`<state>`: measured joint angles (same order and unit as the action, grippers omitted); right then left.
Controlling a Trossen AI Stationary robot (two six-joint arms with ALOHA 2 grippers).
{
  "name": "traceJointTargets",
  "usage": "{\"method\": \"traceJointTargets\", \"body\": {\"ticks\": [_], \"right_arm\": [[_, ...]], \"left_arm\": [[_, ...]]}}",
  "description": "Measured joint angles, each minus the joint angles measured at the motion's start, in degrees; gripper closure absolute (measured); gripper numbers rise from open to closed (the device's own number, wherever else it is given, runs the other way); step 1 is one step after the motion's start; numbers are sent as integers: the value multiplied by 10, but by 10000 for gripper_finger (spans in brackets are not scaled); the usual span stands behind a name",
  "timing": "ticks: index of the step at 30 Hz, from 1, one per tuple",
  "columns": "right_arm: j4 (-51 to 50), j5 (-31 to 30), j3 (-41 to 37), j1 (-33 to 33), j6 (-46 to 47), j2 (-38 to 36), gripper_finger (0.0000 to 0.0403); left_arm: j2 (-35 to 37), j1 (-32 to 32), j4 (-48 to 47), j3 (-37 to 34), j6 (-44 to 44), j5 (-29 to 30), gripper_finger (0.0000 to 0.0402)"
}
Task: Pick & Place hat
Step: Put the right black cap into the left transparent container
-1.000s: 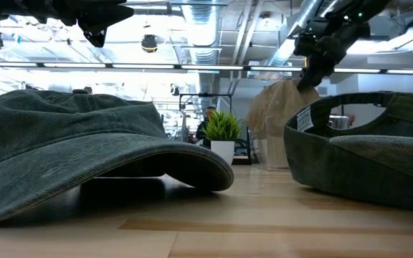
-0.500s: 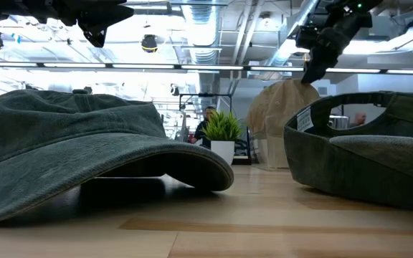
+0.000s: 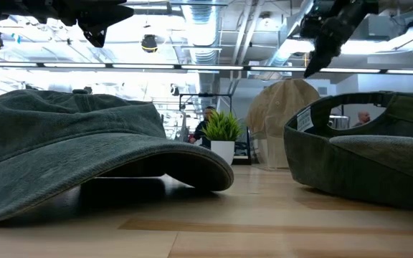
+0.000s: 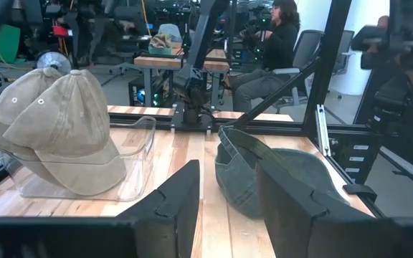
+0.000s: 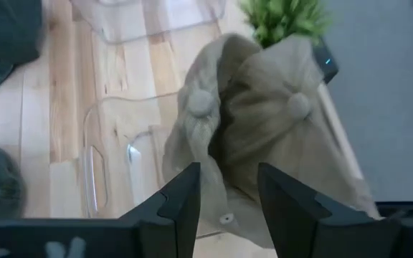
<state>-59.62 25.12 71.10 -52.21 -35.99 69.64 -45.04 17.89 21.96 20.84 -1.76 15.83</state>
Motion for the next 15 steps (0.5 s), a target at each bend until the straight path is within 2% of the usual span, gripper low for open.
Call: {"method": "traceJointTargets", "body": {"ticks": [15], "right_arm": [[26, -10, 14, 0, 28, -204, 274]], "left_arm": [[0, 0, 0, 0, 0, 0, 268]]}}
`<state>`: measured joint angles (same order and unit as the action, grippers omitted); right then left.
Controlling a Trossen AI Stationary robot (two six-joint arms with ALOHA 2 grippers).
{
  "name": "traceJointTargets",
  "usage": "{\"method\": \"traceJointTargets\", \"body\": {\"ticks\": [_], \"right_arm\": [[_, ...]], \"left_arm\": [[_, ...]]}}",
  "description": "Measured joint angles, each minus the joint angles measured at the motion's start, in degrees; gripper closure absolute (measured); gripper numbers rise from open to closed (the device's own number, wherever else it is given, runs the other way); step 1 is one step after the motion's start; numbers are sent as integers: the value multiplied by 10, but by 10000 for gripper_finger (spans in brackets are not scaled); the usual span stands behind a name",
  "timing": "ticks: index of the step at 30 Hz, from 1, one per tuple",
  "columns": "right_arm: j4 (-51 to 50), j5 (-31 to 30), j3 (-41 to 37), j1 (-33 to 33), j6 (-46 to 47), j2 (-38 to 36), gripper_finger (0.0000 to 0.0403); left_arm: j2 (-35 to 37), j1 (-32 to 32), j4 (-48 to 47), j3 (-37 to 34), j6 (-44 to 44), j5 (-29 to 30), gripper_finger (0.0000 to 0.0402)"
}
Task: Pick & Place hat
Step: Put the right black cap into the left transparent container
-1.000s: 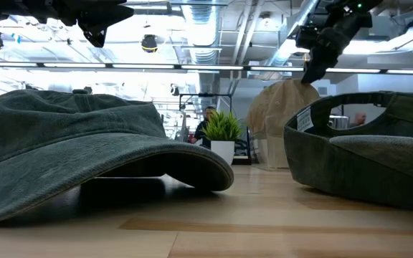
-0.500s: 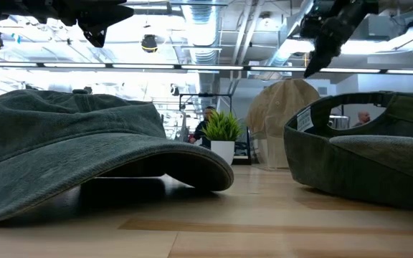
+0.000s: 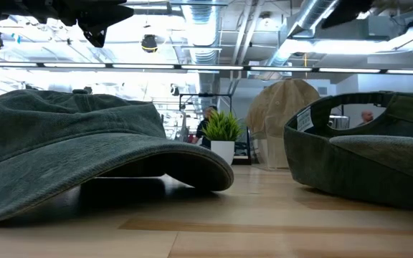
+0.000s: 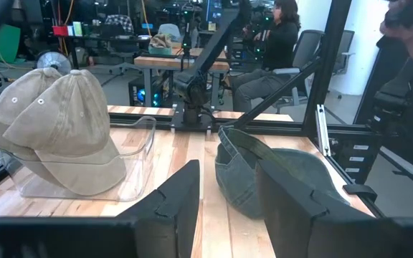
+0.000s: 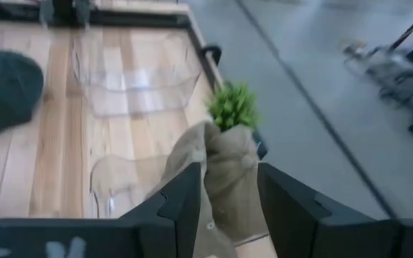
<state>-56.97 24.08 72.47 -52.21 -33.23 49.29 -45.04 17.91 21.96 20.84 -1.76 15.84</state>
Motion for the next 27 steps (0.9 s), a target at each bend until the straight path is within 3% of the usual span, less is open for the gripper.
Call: {"method": "traceJointTargets", "body": {"ticks": [11, 27], "right_arm": [[-17, 31, 0, 1, 19, -77, 274], [-28, 188, 0, 1, 49, -81, 274]], "left_arm": [[0, 0, 1, 0, 0, 0, 268], [0, 0, 2, 0, 0, 0, 268]]}}
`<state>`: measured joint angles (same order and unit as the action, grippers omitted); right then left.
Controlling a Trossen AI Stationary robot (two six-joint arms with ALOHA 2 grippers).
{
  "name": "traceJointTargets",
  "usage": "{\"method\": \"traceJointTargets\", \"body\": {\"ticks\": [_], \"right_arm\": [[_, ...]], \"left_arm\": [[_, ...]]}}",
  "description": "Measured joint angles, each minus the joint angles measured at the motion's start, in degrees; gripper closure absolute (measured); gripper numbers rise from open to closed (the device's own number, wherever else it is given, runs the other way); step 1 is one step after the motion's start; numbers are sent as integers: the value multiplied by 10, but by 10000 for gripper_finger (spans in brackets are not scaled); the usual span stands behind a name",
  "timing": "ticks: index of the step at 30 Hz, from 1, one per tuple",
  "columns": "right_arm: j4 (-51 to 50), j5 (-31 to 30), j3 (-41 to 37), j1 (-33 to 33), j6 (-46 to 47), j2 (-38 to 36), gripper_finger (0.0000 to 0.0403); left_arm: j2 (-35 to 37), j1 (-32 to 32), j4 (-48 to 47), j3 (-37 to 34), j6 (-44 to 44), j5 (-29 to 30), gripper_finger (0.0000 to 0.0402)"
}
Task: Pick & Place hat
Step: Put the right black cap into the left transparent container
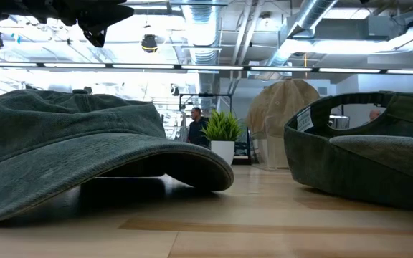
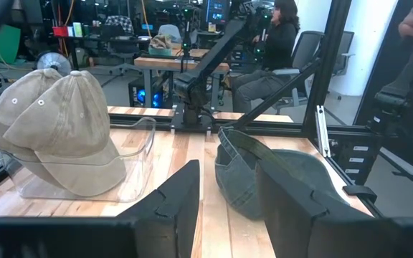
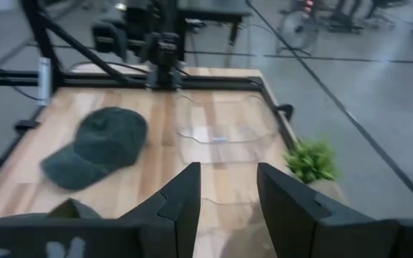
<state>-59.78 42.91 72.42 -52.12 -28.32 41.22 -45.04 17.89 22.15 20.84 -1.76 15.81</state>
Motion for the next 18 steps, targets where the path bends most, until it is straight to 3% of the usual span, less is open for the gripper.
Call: {"method": "traceJointTargets", "body": {"ticks": [11, 18], "right_arm": [[-37, 96, -1, 0, -1, 15, 274], [-41, 97, -17, 61, -5, 28, 275]], "left_arm": [[0, 0, 0, 0, 0, 0, 268], [0, 0, 0, 0, 0, 0, 268]]}}
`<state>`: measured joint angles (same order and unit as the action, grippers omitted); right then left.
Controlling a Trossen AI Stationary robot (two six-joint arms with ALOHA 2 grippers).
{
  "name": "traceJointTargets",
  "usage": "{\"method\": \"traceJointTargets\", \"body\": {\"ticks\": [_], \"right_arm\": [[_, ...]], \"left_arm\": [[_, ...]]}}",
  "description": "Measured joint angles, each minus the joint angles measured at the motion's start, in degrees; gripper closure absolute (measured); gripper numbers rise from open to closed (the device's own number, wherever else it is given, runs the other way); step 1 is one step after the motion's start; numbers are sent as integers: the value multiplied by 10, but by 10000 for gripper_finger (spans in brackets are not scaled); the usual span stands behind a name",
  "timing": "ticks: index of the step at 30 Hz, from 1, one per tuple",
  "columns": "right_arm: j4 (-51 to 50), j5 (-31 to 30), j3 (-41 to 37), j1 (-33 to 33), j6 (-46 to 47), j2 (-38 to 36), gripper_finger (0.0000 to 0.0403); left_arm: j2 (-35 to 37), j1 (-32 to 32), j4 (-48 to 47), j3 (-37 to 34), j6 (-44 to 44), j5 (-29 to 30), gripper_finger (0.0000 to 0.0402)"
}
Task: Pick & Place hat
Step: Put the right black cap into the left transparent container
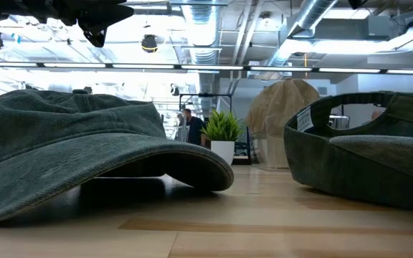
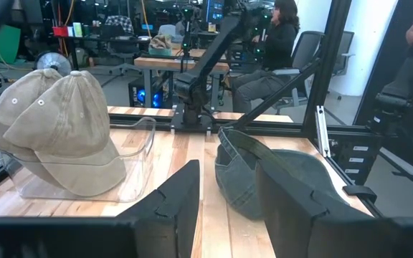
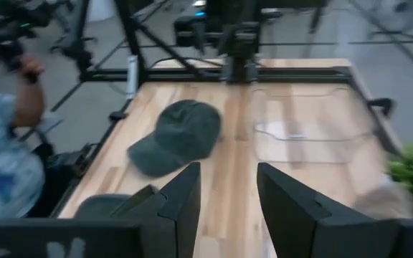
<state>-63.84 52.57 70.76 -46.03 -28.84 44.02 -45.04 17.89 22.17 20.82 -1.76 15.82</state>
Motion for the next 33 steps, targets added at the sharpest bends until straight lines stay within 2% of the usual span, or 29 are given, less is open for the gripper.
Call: {"method": "traceJointTargets", "body": {"ticks": [5, 14, 33], "right_arm": [[25, -8, -25, 79, 0, 16, 277], [67, -109, -37, 204, 19, 75, 289], [91, -204, -36, 299, 64, 162, 291]], "left_arm": [[0, 0, 0, 0, 0, 0, 268], [0, 0, 0, 0, 0, 0, 268], [-10, 0, -2, 0, -1, -13, 268]]}}
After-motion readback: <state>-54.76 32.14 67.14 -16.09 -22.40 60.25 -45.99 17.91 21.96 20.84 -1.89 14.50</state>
